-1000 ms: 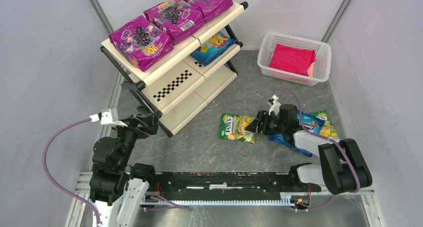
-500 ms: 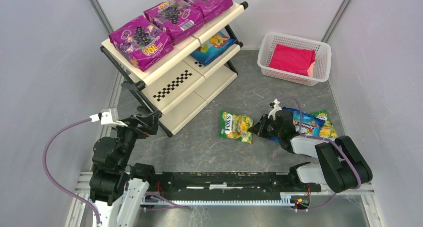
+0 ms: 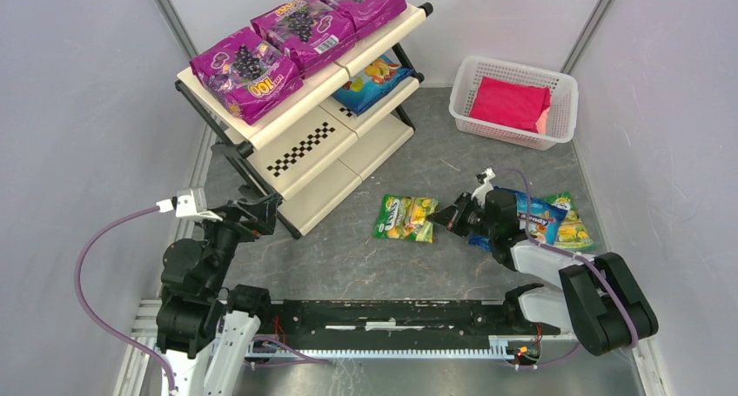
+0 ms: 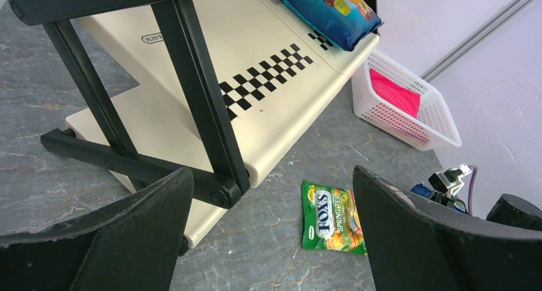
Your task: Place and organize the candy bags onto the shelf
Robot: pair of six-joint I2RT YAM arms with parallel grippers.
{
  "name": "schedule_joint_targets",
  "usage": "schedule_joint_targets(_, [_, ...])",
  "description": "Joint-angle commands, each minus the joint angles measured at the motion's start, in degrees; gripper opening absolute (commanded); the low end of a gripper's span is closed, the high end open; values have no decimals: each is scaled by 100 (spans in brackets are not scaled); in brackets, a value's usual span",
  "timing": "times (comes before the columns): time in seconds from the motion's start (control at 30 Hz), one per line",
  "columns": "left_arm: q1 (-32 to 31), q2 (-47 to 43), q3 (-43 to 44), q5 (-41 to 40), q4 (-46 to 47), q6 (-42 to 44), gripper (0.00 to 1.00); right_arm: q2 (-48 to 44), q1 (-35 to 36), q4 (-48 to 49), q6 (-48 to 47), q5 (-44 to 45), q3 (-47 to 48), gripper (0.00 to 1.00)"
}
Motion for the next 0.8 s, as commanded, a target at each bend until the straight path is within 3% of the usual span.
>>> schedule_joint_targets(0.0, [-2, -18, 16, 39, 244, 338, 100, 163, 26, 1159, 881, -265, 411, 0])
schedule_joint_targets(0.43, [-10, -28, 15, 81, 246, 362, 100, 1438, 34, 2282, 1904, -33, 2031, 0])
schedule_joint_targets(0.63, [-10, 37, 16, 76, 243, 360, 100, 2689, 123, 3357, 2619, 277, 2910, 0])
schedule_joint_targets(0.77, [-10, 81, 19, 91, 246, 369, 100, 3660, 286, 3492, 2757, 623, 3640, 0])
